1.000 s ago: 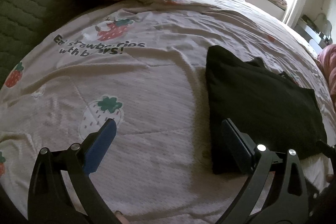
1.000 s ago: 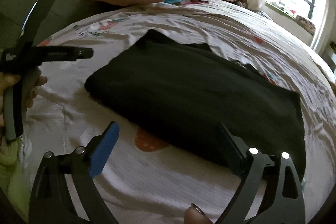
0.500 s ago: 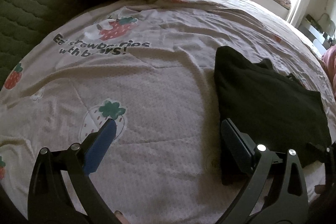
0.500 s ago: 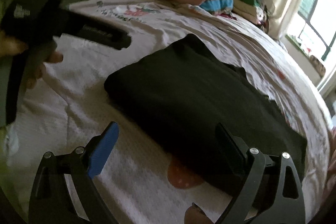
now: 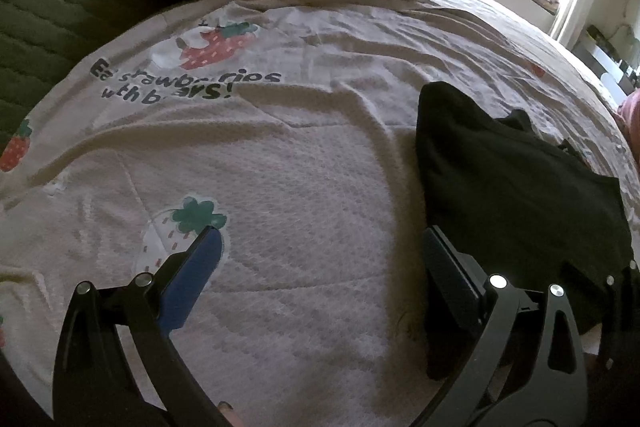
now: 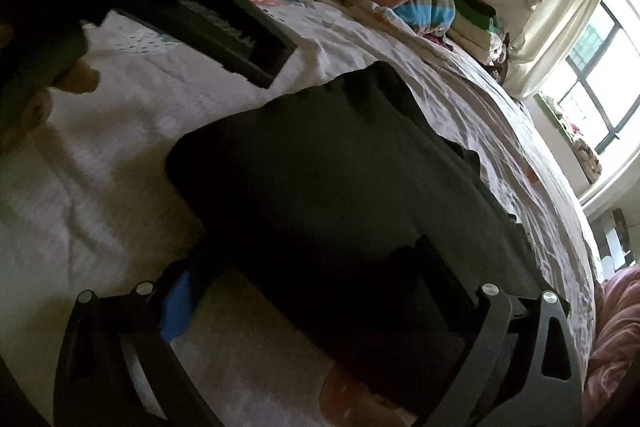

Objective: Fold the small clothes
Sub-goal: 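Move both open tools to the side edge of the folded black shirt, then close the right tool on the shirt edge while the left tool closes on it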

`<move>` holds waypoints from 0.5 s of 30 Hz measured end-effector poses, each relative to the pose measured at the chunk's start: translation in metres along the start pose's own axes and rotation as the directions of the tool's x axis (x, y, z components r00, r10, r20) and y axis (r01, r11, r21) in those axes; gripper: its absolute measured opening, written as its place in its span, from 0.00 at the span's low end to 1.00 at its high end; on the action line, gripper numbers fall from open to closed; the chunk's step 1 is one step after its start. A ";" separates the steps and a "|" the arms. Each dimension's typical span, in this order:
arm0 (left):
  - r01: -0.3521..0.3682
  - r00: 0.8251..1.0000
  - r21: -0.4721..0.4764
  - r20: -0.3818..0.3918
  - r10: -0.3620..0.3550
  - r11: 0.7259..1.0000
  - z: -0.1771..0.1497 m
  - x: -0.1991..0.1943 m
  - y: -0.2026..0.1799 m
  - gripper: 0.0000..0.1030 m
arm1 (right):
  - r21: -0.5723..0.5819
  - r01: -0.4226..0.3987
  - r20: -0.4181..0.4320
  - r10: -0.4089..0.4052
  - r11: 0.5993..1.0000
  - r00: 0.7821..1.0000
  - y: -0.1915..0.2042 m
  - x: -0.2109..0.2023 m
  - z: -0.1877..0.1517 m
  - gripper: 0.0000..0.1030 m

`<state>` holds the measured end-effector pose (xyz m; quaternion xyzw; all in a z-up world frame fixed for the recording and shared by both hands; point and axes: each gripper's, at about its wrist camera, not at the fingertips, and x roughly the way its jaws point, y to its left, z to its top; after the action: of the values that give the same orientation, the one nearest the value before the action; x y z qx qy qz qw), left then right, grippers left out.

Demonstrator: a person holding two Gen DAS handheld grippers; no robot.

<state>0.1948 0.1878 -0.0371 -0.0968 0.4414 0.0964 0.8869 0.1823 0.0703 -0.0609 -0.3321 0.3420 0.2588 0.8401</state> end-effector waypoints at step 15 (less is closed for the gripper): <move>0.088 0.996 -0.065 0.028 -0.087 0.994 0.013 -0.003 -0.014 0.91 | 0.158 -0.015 0.109 -0.003 0.987 0.994 -0.037 -0.015 -0.001 0.30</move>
<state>0.2063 0.1776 -0.0254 -0.1440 0.4219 0.0732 0.8921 0.1975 0.0422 -0.0364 -0.2487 0.3164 0.2510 0.8804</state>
